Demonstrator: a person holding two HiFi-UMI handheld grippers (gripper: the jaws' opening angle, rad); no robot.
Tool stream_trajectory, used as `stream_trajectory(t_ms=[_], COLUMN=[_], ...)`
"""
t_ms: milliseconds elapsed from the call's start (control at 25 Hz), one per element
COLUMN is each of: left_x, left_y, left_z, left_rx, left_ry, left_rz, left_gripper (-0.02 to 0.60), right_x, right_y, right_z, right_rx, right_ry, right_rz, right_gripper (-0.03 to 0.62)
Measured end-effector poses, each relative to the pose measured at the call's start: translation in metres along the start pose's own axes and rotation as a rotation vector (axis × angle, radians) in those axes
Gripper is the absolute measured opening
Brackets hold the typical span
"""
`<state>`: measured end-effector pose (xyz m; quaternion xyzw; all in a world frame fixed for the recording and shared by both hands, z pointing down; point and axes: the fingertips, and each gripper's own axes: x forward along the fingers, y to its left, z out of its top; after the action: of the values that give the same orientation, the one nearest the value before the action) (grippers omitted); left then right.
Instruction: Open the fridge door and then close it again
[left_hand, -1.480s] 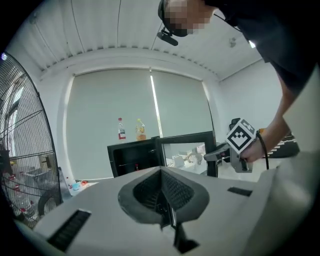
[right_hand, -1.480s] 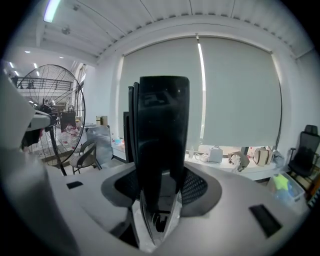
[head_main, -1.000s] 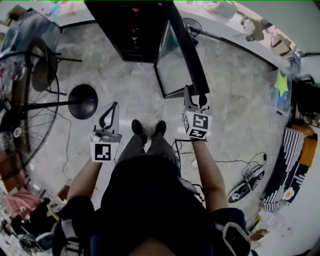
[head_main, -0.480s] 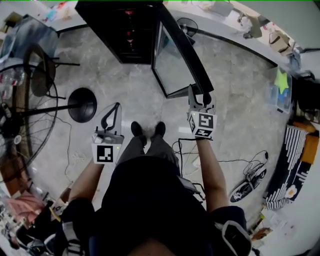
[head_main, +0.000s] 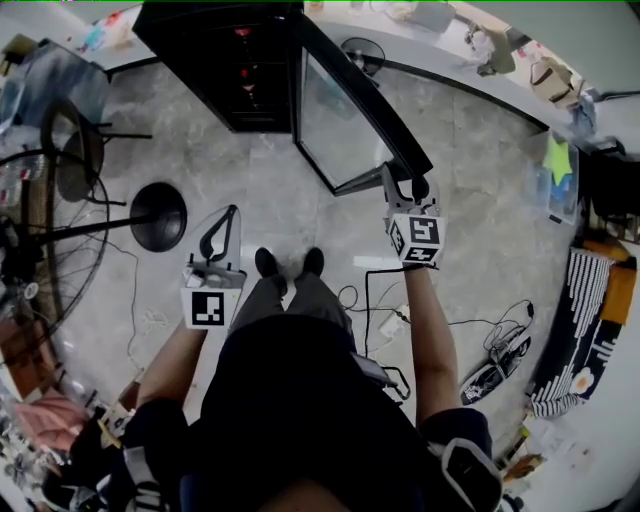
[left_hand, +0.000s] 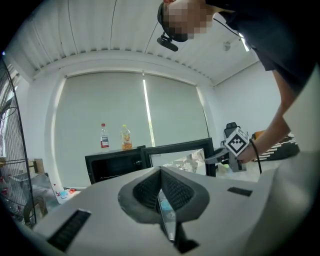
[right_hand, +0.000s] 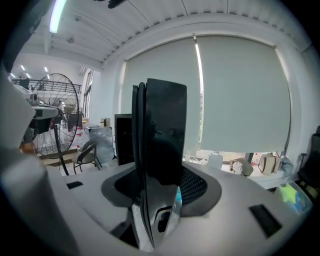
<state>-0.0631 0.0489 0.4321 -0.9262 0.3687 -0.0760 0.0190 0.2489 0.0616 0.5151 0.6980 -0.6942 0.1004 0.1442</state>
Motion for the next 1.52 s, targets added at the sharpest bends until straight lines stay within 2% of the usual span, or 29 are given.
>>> stream_trajectory(t_ms=[360,520,720,960,1160,1520], left_x=[0.025,0.035,0.052,0.061,0.067,0.090], left_y=[-0.015,-0.025,-0.038,-0.047,-0.040,-0.020], left_z=[0.014,0.013,0.026,0.038,0.032,0.031], left_rx=[0.029,0.022,0.044,0.025,0.013,-0.022], left_ry=[-0.023,-0.005,-0.026,-0.061,-0.059,-0.067], left_rz=[-0.012,-0.015,-0.024,-0.030,-0.061,-0.157], left_gripper=[0.023,0.023,0.023,0.023,0.023,0.023], right_x=[0.013,0.019,0.028,0.038,0.051,0.073], right_y=[-0.044,-0.061,-0.079,-0.096,-0.107,-0.137], right_z=[0.004,0.005,0.008,0.009,0.011,0.015], right_rx=[-0.008,-0.012,-0.032,-0.045,-0.051,-0.031], right_ry=[-0.009,-0.014,-0.009,0.003,0.018,0.072], right_rz=[0.026,0.035,0.075,0.103,0.095,0.026], right_gripper=[0.222,0.227,0.229,0.230,0.236,0.244])
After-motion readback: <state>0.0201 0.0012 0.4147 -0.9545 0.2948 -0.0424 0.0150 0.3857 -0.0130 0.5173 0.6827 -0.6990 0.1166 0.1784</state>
